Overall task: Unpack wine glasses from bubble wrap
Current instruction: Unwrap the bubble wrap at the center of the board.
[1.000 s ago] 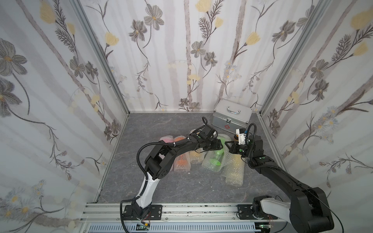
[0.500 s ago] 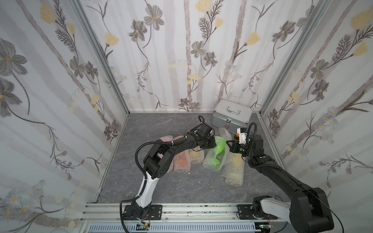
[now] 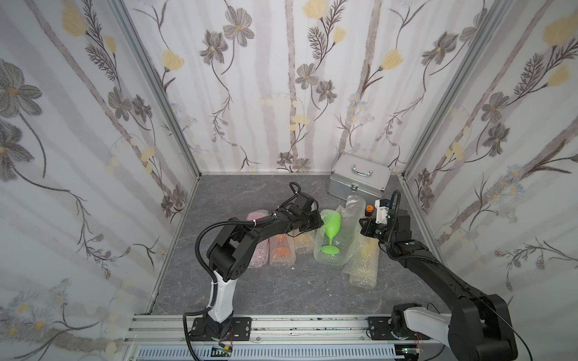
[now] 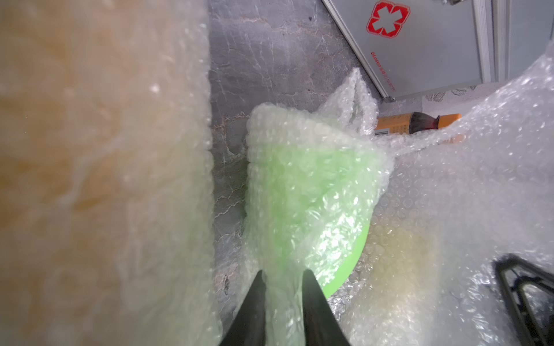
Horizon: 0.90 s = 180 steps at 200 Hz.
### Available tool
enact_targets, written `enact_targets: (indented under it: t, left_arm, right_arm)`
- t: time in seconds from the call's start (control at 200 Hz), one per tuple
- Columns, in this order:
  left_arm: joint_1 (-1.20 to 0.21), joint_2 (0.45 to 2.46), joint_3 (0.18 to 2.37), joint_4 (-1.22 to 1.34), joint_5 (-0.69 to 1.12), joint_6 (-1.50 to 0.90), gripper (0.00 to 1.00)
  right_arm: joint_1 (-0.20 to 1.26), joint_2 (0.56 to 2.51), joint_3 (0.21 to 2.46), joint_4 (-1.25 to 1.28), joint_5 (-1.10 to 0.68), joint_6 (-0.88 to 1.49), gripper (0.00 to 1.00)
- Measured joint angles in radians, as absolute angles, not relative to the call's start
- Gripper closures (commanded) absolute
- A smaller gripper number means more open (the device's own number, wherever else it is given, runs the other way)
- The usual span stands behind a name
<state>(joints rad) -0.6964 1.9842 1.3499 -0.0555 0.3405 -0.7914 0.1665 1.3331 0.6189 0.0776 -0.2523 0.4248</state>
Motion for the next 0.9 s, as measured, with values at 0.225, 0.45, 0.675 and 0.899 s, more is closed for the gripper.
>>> enact_targets:
  t: [0.225,0.45,0.675,0.899]
  left_arm:
    - [-0.680,1.950,1.278,0.041,0.333,-0.855,0.76]
    - [-0.673,1.947,1.258,0.102,0.330,-0.901,0.75]
    - [-0.674,1.947,1.258,0.131,0.338,-0.924,0.74]
    - [-0.674,1.944,1.260,0.138,0.338,-0.932,0.72]
  right_arm:
    - [0.167,1.368,0.664,0.030,-0.196,0.413,0.89]
    - [0.171,1.338,0.710,-0.072,-0.132,0.388,0.72]
    - [0.198,1.260,0.801,-0.167,-0.074,0.369,0.66]
    - [0.288,1.284,0.857,-0.203,-0.094,0.362,0.63]
